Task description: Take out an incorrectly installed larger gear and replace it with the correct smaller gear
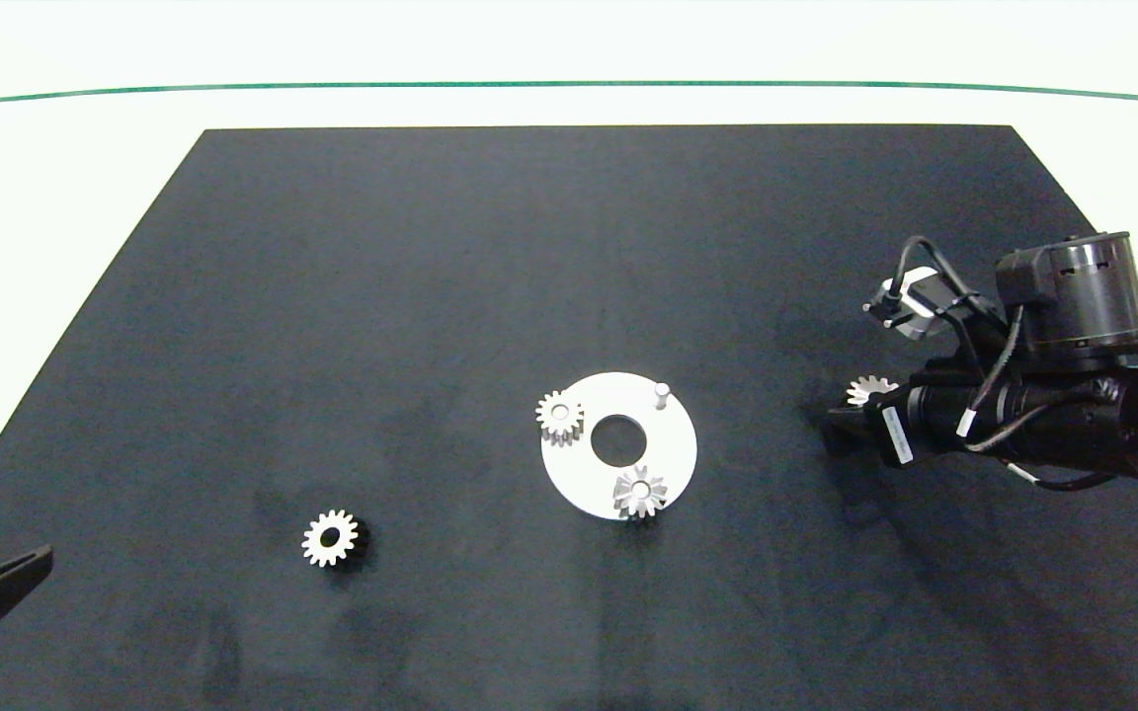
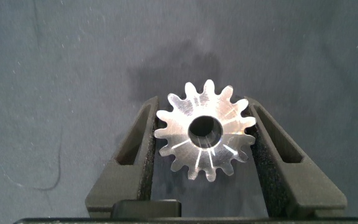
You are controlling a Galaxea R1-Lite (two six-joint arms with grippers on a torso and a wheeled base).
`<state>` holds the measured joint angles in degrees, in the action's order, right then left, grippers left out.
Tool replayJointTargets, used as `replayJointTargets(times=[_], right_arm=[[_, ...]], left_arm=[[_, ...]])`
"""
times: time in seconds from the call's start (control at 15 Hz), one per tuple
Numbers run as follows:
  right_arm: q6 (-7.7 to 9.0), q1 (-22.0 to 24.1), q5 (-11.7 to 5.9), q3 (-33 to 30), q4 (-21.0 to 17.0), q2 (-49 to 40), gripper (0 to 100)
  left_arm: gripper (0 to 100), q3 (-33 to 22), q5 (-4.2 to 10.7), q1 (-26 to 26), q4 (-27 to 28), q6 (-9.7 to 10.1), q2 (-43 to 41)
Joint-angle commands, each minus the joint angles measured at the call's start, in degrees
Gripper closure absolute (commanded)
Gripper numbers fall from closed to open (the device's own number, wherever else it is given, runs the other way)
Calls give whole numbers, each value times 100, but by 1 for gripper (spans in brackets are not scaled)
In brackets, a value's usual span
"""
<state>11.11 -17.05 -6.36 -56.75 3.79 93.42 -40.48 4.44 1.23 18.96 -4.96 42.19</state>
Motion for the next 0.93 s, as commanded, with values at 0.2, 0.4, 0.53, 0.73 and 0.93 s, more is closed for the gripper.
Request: replayJointTargets(times=[0.2, 0.4, 0.53, 0.73, 0.93], right_arm=[[14, 0, 30, 67, 8, 10, 0], [14, 0, 39, 173, 8, -25, 0], [14, 27, 30, 208, 8, -78, 0], [14, 44, 74, 208, -54, -535, 0], [23, 115, 118, 199, -54, -1010, 0]], left_arm=[[0, 6, 5, 0, 3, -5, 0], [0, 23, -4, 0, 12, -5, -44], [0, 41, -13, 9, 20, -14, -62], [0, 287, -66, 123, 29, -137, -150], [0, 375, -66, 685, 47, -128, -167]])
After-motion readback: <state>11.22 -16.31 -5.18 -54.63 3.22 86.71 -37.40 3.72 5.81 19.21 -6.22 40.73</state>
